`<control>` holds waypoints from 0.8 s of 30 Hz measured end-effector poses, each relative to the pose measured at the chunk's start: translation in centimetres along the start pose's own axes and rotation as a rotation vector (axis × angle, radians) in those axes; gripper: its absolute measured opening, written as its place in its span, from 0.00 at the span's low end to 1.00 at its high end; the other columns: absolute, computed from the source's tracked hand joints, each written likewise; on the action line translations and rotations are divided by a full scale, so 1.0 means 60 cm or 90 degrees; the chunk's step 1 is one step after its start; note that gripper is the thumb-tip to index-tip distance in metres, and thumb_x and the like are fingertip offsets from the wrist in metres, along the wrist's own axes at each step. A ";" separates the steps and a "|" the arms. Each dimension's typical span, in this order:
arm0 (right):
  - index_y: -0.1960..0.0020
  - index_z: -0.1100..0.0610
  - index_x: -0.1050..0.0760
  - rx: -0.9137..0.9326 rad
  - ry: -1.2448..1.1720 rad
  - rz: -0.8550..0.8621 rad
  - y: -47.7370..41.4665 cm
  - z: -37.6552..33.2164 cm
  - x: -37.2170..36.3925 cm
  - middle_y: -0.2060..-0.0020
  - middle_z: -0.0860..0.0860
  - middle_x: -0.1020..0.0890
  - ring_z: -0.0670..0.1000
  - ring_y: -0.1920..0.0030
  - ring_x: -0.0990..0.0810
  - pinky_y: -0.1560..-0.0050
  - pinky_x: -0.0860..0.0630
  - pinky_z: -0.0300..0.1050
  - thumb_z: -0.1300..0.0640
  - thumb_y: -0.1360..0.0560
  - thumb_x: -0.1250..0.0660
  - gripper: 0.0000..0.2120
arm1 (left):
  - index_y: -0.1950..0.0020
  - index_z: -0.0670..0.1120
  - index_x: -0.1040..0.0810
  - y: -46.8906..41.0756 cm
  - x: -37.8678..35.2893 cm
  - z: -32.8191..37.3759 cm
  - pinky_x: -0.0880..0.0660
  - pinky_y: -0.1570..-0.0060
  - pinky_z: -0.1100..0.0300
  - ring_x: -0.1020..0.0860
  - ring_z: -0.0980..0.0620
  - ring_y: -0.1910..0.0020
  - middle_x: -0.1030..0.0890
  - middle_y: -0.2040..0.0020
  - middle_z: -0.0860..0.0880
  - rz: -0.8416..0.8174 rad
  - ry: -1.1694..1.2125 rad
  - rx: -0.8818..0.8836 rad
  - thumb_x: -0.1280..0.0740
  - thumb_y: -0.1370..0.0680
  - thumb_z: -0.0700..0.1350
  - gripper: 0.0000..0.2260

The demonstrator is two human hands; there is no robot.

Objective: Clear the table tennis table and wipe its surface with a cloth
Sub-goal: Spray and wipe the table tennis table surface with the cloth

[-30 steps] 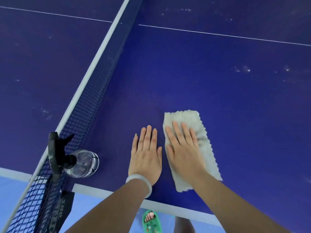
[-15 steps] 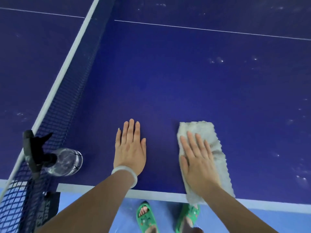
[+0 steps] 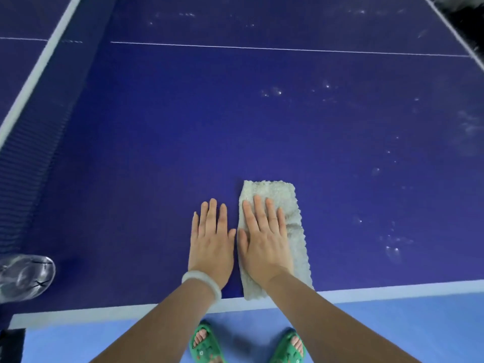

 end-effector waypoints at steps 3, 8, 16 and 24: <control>0.19 0.51 0.49 0.047 -0.001 -0.015 0.035 0.048 0.006 0.20 0.50 0.51 0.53 0.20 0.56 0.24 0.55 0.56 0.46 0.18 0.52 0.28 | 0.24 0.35 0.37 0.009 -0.017 0.049 0.44 0.27 0.43 0.38 0.40 0.24 0.36 0.24 0.38 -0.007 0.005 0.075 0.52 0.19 0.53 0.29; 0.19 0.50 0.48 0.100 0.020 -0.020 0.093 0.220 0.032 0.20 0.48 0.49 0.53 0.20 0.53 0.23 0.50 0.57 0.48 0.18 0.50 0.28 | 0.22 0.36 0.43 0.018 -0.026 0.055 0.46 0.24 0.42 0.45 0.42 0.21 0.42 0.21 0.40 0.001 -0.042 0.096 0.56 0.18 0.56 0.31; 0.19 0.52 0.49 -0.227 0.001 0.058 0.024 0.302 0.042 0.20 0.52 0.47 0.56 0.20 0.51 0.22 0.56 0.56 0.46 0.20 0.58 0.30 | 0.21 0.38 0.44 0.016 -0.033 0.058 0.48 0.23 0.43 0.47 0.44 0.21 0.43 0.21 0.41 0.014 -0.070 0.112 0.58 0.18 0.57 0.32; 0.20 0.50 0.47 0.316 0.066 -0.035 0.080 0.294 0.044 0.20 0.49 0.46 0.54 0.20 0.50 0.22 0.53 0.55 0.50 0.19 0.48 0.28 | 0.21 0.38 0.45 0.016 -0.032 0.060 0.52 0.22 0.45 0.49 0.45 0.20 0.45 0.20 0.42 0.029 -0.065 0.120 0.58 0.16 0.55 0.29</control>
Point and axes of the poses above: each hand's wrist, its own y-axis away from the middle knuckle, its own x-axis out of the back of the hand, z = x × y, the point moved 2 cm from there along -y, towards the middle knuckle
